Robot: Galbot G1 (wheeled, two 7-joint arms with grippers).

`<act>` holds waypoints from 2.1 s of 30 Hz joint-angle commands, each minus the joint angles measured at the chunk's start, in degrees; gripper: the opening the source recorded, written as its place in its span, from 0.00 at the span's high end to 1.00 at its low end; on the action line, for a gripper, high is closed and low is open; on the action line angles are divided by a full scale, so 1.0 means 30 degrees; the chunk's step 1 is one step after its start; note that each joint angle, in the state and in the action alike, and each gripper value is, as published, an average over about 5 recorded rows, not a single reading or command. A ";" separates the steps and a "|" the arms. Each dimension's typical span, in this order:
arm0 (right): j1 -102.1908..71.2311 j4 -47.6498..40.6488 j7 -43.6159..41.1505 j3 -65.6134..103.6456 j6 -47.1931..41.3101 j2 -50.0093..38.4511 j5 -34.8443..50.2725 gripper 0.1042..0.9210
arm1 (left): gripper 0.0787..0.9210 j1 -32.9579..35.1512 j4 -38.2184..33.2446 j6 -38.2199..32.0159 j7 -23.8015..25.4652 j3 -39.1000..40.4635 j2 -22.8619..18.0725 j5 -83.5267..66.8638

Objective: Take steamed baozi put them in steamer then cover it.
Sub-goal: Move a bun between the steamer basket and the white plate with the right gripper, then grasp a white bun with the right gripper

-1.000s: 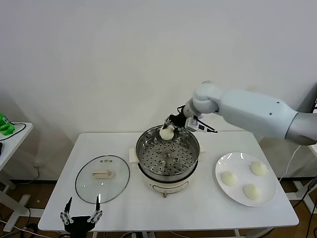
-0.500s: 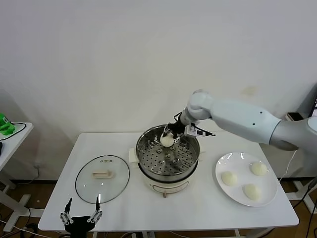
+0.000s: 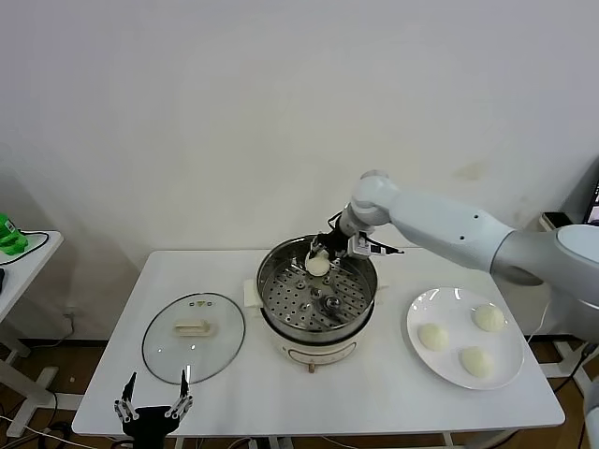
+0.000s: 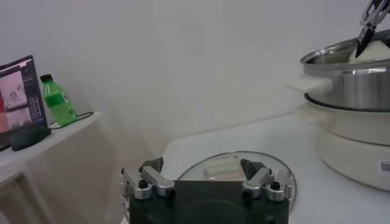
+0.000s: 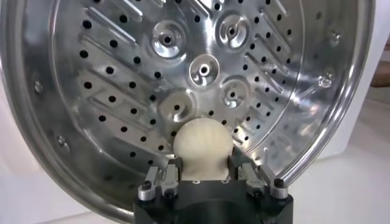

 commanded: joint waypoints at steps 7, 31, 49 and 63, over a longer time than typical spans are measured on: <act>0.0175 0.0001 -0.0106 0.0007 0.0019 0.0021 0.0227 0.27 | 0.12 -0.0104 0.0123 0.0041 -0.0017 0.0013 0.0022 -0.0009; 1.0144 1.0094 -0.5851 -0.8828 -1.1761 -1.2309 1.3254 0.12 | 0.12 0.0223 -0.0897 0.0422 0.0183 0.0899 0.1751 -0.0330; 0.3284 1.0442 -0.6818 -0.7856 -1.6386 -1.4719 1.2850 0.12 | 0.12 0.0221 -0.1130 0.0396 0.0182 0.0914 0.1625 0.0134; -0.2455 0.8022 -0.5624 -0.3068 -1.7369 -1.3487 1.4611 0.12 | 0.12 0.0041 -0.0624 0.0307 0.0115 0.0892 0.1234 0.0198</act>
